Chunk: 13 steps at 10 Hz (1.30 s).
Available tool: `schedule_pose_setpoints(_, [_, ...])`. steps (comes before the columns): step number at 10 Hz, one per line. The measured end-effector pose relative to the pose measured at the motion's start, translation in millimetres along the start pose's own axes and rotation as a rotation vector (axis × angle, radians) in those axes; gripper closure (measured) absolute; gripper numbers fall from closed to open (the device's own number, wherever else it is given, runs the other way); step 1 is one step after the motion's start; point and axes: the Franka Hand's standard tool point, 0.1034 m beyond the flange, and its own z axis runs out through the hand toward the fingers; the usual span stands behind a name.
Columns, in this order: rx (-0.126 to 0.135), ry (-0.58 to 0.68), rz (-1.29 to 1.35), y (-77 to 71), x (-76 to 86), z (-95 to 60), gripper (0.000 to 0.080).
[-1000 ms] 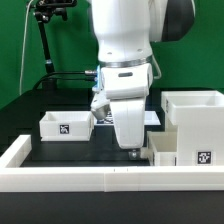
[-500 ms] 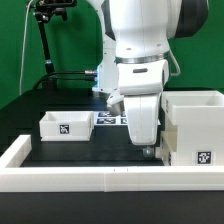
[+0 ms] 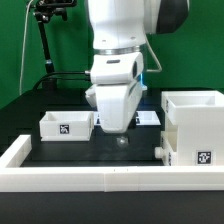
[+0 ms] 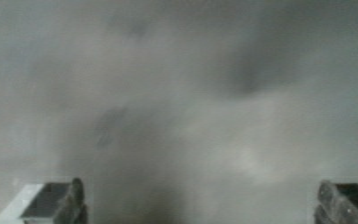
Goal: Assemble drawer
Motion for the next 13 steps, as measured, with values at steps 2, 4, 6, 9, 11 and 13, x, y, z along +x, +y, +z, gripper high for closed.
schedule_pose_setpoints(2, [-0.008, -0.004, 0.016, -3.3, -12.2, -11.6, 0.0150])
schedule_pose_setpoints(4, [-0.015, -0.004, 0.030, -8.1, -19.5, -12.5, 0.0150])
schedule_pose_setpoints(6, [-0.013, -0.004, 0.032, -8.2, -19.6, -11.6, 0.0150])
schedule_pose_setpoints(9, [-0.012, -0.004, 0.054, -8.6, -19.7, -10.9, 0.0150])
schedule_pose_setpoints(11, [-0.013, -0.003, 0.060, -8.4, -21.6, -11.1, 0.0150])
schedule_pose_setpoints(13, [-0.086, 0.018, 0.334, -12.1, -39.2, -22.4, 0.0150])
